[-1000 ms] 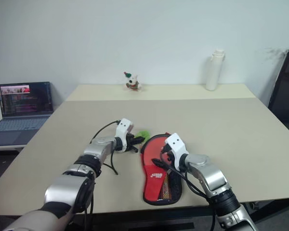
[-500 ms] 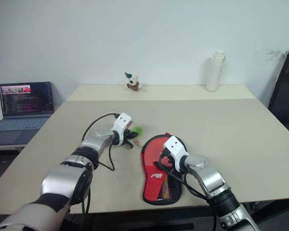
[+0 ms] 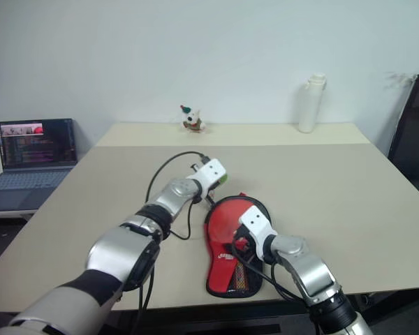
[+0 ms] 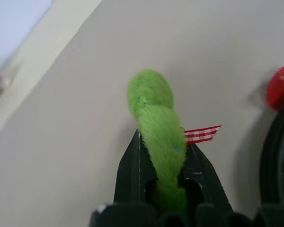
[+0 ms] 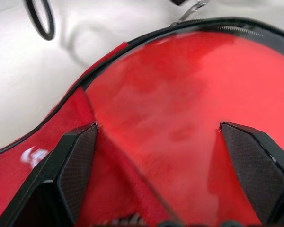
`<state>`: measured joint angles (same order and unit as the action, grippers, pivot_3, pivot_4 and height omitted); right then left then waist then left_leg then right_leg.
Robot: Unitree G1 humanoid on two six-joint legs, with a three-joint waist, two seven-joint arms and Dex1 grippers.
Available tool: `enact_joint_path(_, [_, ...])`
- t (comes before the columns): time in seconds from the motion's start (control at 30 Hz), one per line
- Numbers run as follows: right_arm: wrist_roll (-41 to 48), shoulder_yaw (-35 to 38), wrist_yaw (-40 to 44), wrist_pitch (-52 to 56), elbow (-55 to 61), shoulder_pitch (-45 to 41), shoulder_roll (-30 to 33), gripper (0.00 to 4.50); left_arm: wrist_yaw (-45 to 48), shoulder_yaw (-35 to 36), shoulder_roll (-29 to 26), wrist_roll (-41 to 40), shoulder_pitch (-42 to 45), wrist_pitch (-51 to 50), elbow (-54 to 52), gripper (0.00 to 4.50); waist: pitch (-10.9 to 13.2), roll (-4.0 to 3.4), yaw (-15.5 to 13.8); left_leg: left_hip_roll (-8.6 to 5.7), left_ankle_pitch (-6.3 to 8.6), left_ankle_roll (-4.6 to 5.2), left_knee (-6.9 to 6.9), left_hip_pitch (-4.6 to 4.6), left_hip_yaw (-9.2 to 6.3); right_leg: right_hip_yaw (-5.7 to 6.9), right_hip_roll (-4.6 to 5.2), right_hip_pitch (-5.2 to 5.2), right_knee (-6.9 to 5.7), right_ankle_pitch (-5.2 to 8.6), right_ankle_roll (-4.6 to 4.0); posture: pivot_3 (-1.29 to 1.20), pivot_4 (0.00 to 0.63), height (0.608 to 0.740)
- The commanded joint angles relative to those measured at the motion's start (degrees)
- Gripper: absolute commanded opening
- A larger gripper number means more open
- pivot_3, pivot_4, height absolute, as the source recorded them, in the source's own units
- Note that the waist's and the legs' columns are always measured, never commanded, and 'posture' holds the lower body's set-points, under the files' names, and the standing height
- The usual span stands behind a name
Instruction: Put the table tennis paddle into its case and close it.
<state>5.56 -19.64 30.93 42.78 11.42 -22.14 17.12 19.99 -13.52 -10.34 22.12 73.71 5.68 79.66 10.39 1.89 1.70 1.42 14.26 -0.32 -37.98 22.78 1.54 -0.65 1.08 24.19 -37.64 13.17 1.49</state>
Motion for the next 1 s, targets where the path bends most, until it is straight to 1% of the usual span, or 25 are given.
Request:
enact_joint_path(0.03, [-0.7, -3.0, -0.7, 5.0, -0.4, 3.6, 0.4, 4.5, -3.6, -2.1, 1.3, 3.4, 4.9, 3.0, -0.9, 0.03, 0.0, 0.02, 0.0, -0.01, 0.0, 0.0, 0.0, -0.01, 0.0, 0.0, 0.0, 0.0, 0.0, 0.0, 0.0, 0.0, 0.15, 0.74])
enact_joint_path(0.27, [-0.5, -3.5, -2.3, 6.8, 2.1, 6.4, -0.1, 4.5, -9.0, -9.5, 5.1, 12.1, 8.8, 8.0, -0.4, 0.03, 0.0, 0.08, -0.1, -0.04, 0.01, -0.01, 0.0, 0.02, 0.0, 0.0, 0.01, -0.01, 0.04, 0.01, 0.01, 0.0, 0.15, 0.74])
enact_joint_path(0.37, [-0.2, -3.7, -3.0, 7.6, 3.2, 7.5, -0.4, 4.5, -12.1, -14.8, 7.7, 17.6, 10.6, 11.5, -0.3, 0.03, 0.0, 0.08, -0.2, -0.04, 0.01, -0.02, 0.0, 0.04, 0.0, 0.01, 0.01, 0.0, 0.05, 0.01, 0.01, 0.0, 0.15, 0.74])
enact_joint_path(0.43, [0.0, -3.8, -3.4, 7.9, 3.9, 8.2, -0.4, 4.5, -13.4, -16.3, 9.6, 19.0, 11.2, 13.2, -0.3, 0.03, 0.0, 0.09, -0.3, -0.05, 0.01, -0.02, 0.01, 0.05, -0.01, 0.02, 0.01, -0.01, 0.1, 0.01, 0.02, 0.0, 0.15, 0.74])
enact_joint_path(0.6, [0.2, -3.9, -4.0, 8.3, 4.6, 8.8, -0.7, 4.5, -14.4, -18.0, 12.3, 20.7, 11.5, 15.6, -0.2, 0.03, 0.0, 0.08, -0.3, -0.04, 0.03, -0.04, 0.01, 0.12, -0.01, 0.03, 0.03, -0.01, 0.24, 0.01, 0.02, 0.0, 0.15, 0.74])
enact_joint_path(0.73, [0.3, -4.0, -4.2, 8.4, 4.7, 9.0, -0.7, 4.5, -14.2, -18.2, 13.3, 21.0, 11.3, 16.4, -0.2, 0.03, 0.0, 0.08, -0.3, -0.04, 0.04, -0.05, 0.04, 0.15, -0.03, 0.06, 0.02, -0.01, 0.33, 0.01, 0.02, 0.0, 0.15, 0.74])
enact_joint_path(1.0, [0.2, -3.6, -4.1, 7.9, 4.2, 8.1, -0.8, 4.5, -11.4, -16.1, 14.9, 18.8, 10.3, 17.0, -0.3, 0.03, 0.0, 0.08, -0.3, -0.04, 0.05, -0.06, 0.04, 0.15, -0.02, 0.06, 0.02, -0.04, 0.39, 0.0, 0.03, 0.0, 0.15, 0.74])
